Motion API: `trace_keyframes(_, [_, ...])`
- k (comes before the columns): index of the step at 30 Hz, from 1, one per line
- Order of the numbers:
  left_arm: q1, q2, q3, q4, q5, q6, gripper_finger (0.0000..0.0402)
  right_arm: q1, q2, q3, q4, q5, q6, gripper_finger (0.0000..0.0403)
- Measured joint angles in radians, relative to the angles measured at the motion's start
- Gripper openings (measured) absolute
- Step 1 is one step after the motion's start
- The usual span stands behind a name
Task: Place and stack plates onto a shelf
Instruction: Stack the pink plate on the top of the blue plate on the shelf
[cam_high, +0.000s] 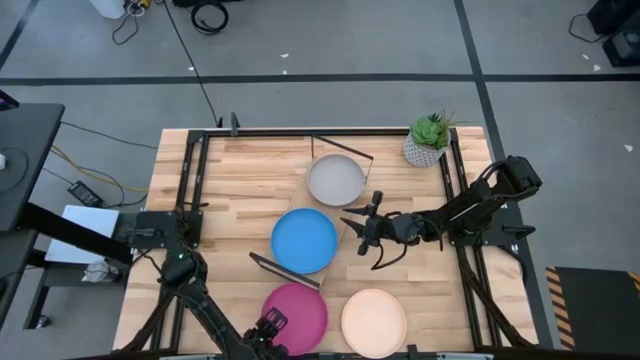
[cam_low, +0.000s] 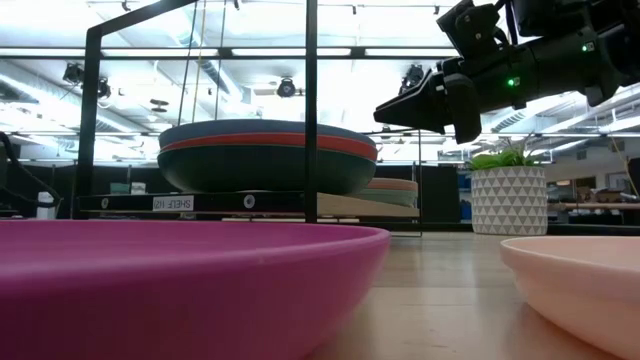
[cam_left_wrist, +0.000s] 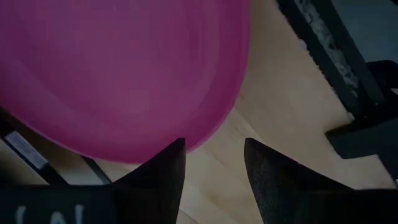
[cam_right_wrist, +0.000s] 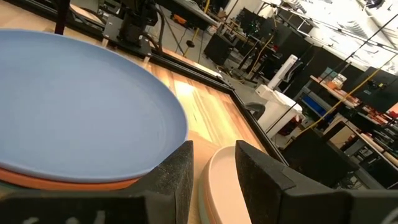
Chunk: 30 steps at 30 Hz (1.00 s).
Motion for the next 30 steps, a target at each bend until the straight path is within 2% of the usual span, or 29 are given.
trace_keyframes(8, [-0.003, 0.016, -0.003, 0.035, -0.030, 0.029, 0.0172, 0.000, 0.000, 0.000, 0.001, 0.000, 0.000, 0.0125])
trace_keyframes(21, [-0.007, 0.018, -0.133, 0.128, 0.007, 0.042, 0.0170, 0.000, 0.000, 0.000, 0.006, -0.007, 0.000, 0.0125])
trace_keyframes(25, [-0.007, 0.018, -0.133, 0.144, 0.007, 0.042, 0.0145, 0.000, 0.000, 0.000, 0.005, -0.007, 0.000, 0.0125])
trace_keyframes(30, [-0.007, 0.018, -0.133, 0.145, 0.026, 0.042, 0.0085, 0.000, 0.000, 0.000, 0.005, -0.007, 0.000, 0.0125])
